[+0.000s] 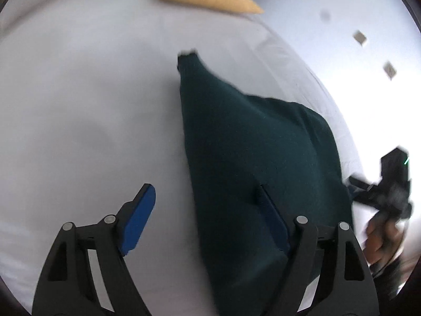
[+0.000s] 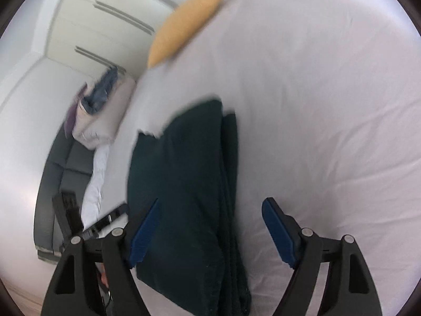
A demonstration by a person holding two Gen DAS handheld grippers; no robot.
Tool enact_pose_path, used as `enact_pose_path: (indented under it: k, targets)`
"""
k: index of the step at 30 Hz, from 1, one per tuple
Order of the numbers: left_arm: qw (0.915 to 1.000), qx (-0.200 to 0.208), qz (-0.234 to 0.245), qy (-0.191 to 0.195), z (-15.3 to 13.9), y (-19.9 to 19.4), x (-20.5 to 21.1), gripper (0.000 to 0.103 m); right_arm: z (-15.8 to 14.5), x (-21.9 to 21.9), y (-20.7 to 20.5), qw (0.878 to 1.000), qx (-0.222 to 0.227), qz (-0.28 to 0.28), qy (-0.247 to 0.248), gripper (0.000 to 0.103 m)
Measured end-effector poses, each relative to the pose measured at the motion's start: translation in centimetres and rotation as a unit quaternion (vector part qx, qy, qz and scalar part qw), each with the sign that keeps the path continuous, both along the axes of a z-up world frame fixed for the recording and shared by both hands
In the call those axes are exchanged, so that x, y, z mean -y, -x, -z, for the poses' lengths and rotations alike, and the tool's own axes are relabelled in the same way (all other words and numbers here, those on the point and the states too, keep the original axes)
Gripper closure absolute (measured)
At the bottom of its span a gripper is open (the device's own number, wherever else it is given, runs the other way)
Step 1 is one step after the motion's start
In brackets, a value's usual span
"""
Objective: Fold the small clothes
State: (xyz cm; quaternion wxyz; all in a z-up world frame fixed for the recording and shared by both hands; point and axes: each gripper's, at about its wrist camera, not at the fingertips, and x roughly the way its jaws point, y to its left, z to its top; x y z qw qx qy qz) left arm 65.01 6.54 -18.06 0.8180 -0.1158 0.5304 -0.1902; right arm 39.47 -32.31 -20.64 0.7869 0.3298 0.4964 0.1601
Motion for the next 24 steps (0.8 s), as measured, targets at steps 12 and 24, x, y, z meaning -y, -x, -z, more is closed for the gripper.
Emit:
enact_pose_path:
  k: [12,24]
  targets:
    - [0.9984,-0.007,0.053,-0.019,-0.1,1.4,5.3,0.063,-1.5,-6.4,0.0,0.995,0.004,-0.053,0.085,0.074]
    - [0.9917,0.067,0.033,-0.105,-6.4,14.3,1.0,0.064,-6.8,-14.1,9.7,0.991,0.049,-0.113,0.054,0.076]
